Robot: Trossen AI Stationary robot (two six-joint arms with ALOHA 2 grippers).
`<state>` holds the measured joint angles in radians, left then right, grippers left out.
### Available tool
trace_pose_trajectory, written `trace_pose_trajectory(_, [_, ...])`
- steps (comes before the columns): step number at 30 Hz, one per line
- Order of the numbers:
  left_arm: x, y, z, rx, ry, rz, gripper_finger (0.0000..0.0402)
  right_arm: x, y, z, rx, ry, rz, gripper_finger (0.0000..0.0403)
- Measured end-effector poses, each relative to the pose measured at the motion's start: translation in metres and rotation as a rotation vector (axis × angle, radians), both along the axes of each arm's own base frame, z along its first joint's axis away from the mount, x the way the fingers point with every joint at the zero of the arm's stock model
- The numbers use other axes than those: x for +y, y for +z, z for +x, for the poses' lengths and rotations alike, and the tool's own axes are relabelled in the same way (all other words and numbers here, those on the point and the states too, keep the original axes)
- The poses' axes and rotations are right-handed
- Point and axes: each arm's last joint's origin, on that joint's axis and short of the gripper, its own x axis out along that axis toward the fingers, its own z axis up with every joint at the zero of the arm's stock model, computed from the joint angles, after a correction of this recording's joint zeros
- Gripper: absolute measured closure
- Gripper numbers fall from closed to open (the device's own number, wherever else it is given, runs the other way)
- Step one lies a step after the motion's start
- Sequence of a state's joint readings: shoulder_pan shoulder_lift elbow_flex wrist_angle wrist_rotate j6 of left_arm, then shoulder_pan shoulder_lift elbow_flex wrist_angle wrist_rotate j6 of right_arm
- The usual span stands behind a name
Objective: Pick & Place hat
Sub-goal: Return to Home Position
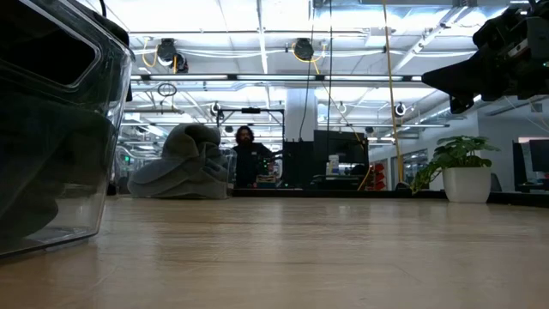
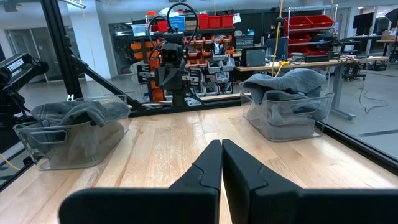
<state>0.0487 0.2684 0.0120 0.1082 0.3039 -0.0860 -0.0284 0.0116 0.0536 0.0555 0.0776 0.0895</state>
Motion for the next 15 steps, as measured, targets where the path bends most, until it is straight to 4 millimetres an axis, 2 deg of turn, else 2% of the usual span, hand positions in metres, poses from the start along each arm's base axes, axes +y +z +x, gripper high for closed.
trace_pose_trajectory(15, [0.0000,0.0000,0.0000,0.000,0.000,0.000,0.0376,0.0000,0.0000,0.0000,0.000,0.000,0.000,0.0399])
